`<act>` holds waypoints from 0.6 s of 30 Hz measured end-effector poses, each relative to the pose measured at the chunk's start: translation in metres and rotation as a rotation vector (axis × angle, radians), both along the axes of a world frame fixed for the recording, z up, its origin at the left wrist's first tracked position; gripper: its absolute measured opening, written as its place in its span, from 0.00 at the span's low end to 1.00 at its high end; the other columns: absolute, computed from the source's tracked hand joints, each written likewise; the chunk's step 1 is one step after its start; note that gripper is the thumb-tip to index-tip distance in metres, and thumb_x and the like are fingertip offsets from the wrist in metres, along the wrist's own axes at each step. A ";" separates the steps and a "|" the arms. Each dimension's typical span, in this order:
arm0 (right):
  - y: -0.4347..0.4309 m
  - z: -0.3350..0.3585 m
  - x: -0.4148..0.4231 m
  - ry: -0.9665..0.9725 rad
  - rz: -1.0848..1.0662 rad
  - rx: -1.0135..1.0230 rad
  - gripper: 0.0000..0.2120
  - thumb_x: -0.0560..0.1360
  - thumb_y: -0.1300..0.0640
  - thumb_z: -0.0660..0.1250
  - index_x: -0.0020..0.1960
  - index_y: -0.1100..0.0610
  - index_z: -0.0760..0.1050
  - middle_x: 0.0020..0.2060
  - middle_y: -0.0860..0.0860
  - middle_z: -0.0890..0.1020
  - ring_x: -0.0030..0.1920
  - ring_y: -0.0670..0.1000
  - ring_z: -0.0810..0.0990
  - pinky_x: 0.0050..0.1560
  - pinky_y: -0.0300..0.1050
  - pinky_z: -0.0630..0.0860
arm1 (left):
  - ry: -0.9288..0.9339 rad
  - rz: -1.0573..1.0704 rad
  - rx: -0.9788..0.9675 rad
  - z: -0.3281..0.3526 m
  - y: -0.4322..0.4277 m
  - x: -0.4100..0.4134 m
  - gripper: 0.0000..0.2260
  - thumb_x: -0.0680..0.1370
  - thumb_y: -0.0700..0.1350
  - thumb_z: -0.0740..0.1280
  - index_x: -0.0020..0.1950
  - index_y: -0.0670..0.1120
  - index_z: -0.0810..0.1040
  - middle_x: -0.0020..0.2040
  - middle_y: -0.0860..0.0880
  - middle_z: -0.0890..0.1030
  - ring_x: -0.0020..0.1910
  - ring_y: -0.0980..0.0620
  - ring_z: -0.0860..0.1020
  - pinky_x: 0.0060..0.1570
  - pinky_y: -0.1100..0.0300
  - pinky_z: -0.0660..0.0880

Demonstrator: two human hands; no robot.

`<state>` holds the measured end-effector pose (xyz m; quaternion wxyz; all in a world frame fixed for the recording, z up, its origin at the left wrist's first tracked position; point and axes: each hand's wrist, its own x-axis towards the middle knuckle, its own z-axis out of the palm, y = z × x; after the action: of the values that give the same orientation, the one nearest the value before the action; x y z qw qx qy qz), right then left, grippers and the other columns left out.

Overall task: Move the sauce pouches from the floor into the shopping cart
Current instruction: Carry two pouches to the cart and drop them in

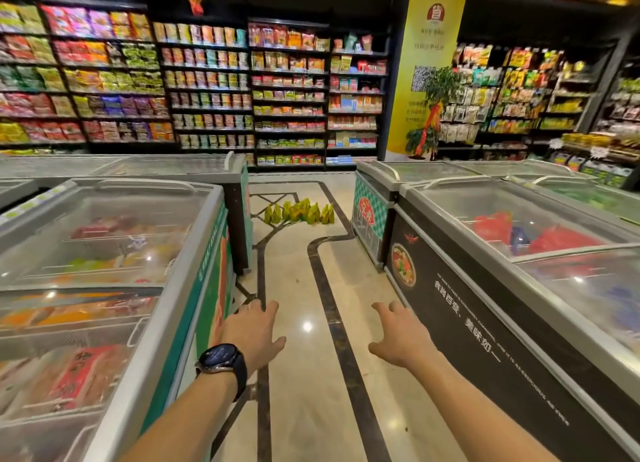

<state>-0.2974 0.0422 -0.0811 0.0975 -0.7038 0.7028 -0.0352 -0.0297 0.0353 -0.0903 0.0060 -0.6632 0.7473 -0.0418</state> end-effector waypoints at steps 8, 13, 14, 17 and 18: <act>-0.204 0.000 -0.027 -0.010 0.067 0.003 0.38 0.71 0.44 0.70 0.75 0.49 0.57 0.70 0.54 0.65 0.68 0.56 0.68 0.61 0.53 0.76 | -0.037 0.049 0.015 0.012 -0.185 -0.025 0.28 0.78 0.63 0.61 0.73 0.51 0.62 0.63 0.45 0.75 0.59 0.43 0.77 0.52 0.50 0.79; -0.316 0.007 -0.037 -0.010 0.094 0.014 0.38 0.71 0.44 0.70 0.75 0.50 0.57 0.69 0.54 0.67 0.67 0.58 0.69 0.62 0.55 0.74 | -0.010 0.082 -0.027 0.021 -0.286 -0.037 0.29 0.77 0.64 0.62 0.74 0.53 0.63 0.63 0.46 0.75 0.60 0.44 0.77 0.52 0.50 0.79; -0.336 0.007 -0.036 -0.006 0.102 0.018 0.38 0.71 0.44 0.70 0.75 0.50 0.57 0.69 0.55 0.67 0.67 0.58 0.69 0.63 0.55 0.74 | -0.004 0.087 -0.027 0.022 -0.302 -0.037 0.28 0.77 0.64 0.63 0.73 0.53 0.63 0.62 0.46 0.75 0.59 0.44 0.77 0.52 0.50 0.79; -0.399 0.007 -0.026 -0.011 0.128 0.027 0.39 0.71 0.43 0.70 0.76 0.50 0.56 0.68 0.55 0.66 0.67 0.59 0.69 0.62 0.55 0.74 | -0.019 0.118 -0.032 0.023 -0.358 -0.031 0.27 0.77 0.64 0.63 0.71 0.53 0.65 0.60 0.47 0.75 0.57 0.45 0.76 0.51 0.51 0.79; -0.422 0.007 -0.022 -0.024 0.135 0.032 0.39 0.71 0.43 0.70 0.75 0.50 0.56 0.68 0.55 0.67 0.67 0.59 0.69 0.62 0.56 0.74 | -0.014 0.125 -0.029 0.025 -0.378 -0.027 0.26 0.77 0.64 0.63 0.71 0.53 0.65 0.59 0.47 0.75 0.56 0.45 0.76 0.51 0.51 0.79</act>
<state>-0.3194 -0.3795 -0.0739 0.1191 -0.7474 0.6531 -0.0258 -0.0571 -0.3428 -0.0658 0.0043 -0.7081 0.7038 -0.0570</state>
